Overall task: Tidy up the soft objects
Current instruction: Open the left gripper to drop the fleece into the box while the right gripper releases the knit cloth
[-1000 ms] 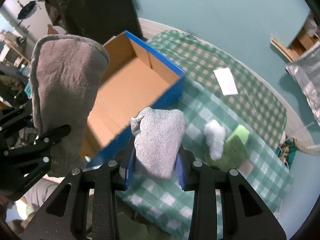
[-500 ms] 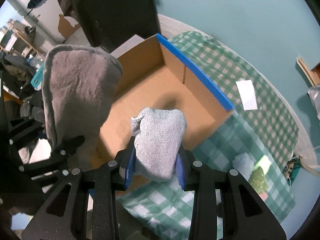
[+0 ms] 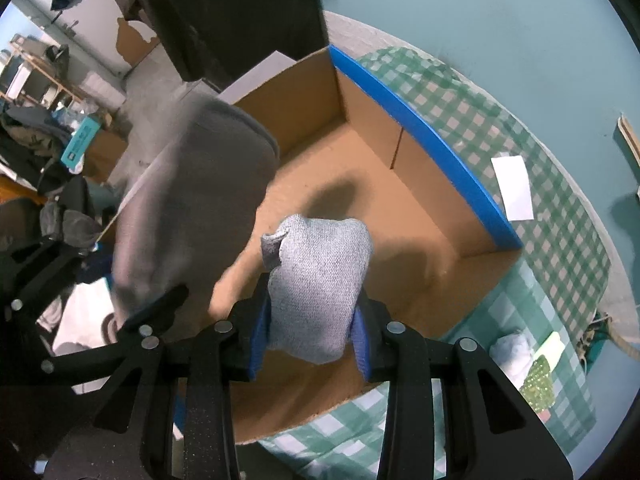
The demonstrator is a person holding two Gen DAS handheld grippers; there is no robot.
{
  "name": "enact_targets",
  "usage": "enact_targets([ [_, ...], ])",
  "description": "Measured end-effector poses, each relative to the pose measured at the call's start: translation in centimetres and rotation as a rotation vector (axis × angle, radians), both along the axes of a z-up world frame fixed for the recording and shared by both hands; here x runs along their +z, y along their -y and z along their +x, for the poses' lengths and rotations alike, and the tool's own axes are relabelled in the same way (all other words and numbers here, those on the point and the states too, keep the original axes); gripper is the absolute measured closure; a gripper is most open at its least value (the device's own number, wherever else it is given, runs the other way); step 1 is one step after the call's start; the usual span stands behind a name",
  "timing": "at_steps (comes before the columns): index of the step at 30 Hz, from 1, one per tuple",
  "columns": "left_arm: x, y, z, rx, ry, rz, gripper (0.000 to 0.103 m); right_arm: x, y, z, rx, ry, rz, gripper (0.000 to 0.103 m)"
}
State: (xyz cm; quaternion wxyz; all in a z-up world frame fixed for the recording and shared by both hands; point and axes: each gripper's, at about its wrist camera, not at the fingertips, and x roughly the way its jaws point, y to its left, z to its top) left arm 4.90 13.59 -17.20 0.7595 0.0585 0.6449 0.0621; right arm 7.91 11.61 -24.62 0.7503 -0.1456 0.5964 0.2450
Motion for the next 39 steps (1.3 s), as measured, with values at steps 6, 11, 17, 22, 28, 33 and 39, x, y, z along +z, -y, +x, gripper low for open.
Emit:
enact_targets([
  [6, 0.7, 0.6, -0.7, 0.002, 0.021, 0.023, 0.047, 0.1, 0.3, 0.0, 0.000, 0.012, -0.004, 0.043],
  [11, 1.3, 0.4, -0.5, 0.022, 0.028, 0.019, 0.044, 1.0, 0.9, -0.4, -0.007, 0.030, 0.014, 0.039],
  [17, 2.1, 0.3, -0.6, 0.052, 0.041, 0.003, 0.040, 1.6, 2.2, -0.7, -0.029, 0.035, 0.027, 0.039],
  [22, 2.4, 1.0, -1.0, 0.062, 0.043, -0.015, 0.040, 2.5, 3.8, -1.2, -0.052, 0.051, 0.034, 0.039],
  [28, 3.0, 2.2, -1.8, 0.049, 0.043, -0.021, 0.039, 3.8, 6.1, -1.9, -0.087, 0.067, 0.051, 0.039],
  [33, 3.8, 3.5, -2.1, 0.027, 0.054, -0.030, 0.039, 4.9, 8.0, -2.7, -0.109, 0.080, 0.063, 0.039],
  [39, 4.8, 5.5, -2.3, -0.003, 0.070, -0.048, 0.038, 6.1, 11.0, -3.5, -0.151, 0.101, 0.060, 0.039],
])
